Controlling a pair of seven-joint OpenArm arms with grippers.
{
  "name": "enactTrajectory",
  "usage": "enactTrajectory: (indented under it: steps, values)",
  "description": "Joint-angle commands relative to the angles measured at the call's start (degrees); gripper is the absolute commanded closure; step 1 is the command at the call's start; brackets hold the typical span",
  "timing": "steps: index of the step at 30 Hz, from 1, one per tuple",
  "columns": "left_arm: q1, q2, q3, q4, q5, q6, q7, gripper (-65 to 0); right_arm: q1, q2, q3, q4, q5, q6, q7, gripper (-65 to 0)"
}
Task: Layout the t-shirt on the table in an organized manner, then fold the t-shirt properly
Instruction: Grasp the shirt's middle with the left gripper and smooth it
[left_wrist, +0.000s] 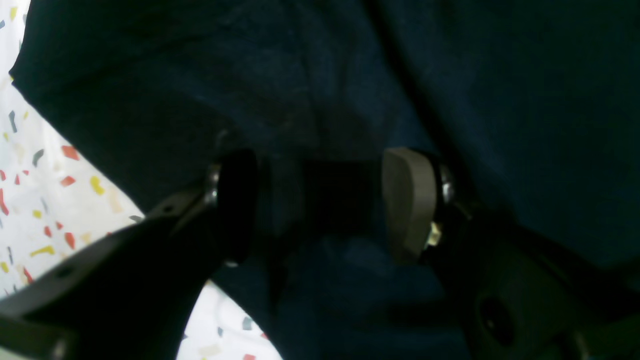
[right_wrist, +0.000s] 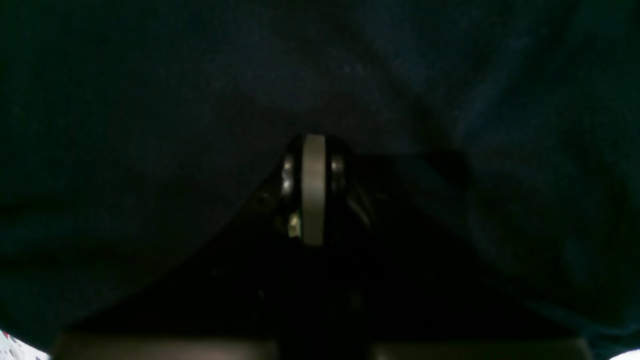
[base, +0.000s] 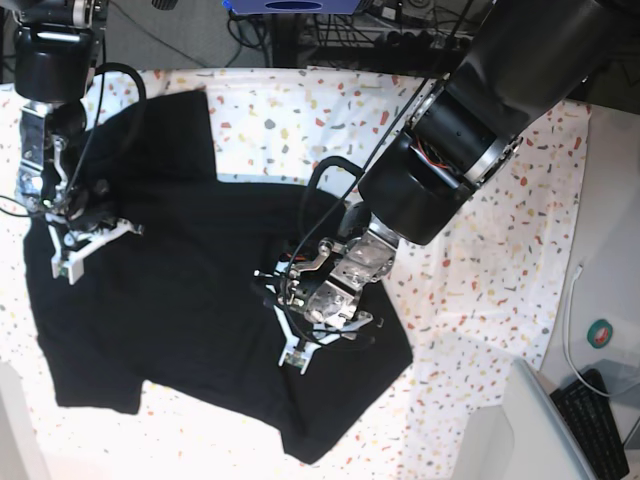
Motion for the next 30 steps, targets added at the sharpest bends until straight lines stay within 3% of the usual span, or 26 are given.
enactTrajectory:
  steps: [1, 7, 14, 23, 28, 30]
  values:
    - [-1.30, 0.30, -0.12, 0.76, 0.48, 0.37, -0.62, -37.8, 0.50, 0.52, 0.20, 0.18, -0.39, 0.12, -0.56, 0.0]
    - [-0.60, -0.49, -0.12, 0.76, 0.56, 0.37, -0.62, -37.2, 0.50, 0.52, 0.29, 0.18, -0.39, 0.12, -0.56, 0.0]
    - [-0.60, -0.66, -0.12, 0.76, 0.56, 0.37, -0.62, -21.2, 0.50, 0.52, 0.29, 0.18, -0.39, 0.12, -0.56, 0.0]
    - [0.28, -1.37, -0.20, 0.76, 0.56, 0.37, -0.62, -19.1, 0.32, 0.52, 0.29, 0.18, -0.39, 0.12, -0.56, 0.0]
    - [0.28, -2.07, -0.29, 0.76, 0.21, 0.37, -0.62, 0.0, 0.32, 0.52, 0.29, 0.09, -0.39, 0.12, -0.56, 0.0]
    - [0.99, -2.16, -0.38, 0.76, 0.21, 0.37, -0.62, 0.0, 0.41, 0.52, 0.29, 0.09, -0.39, 0.12, -0.56, 0.0]
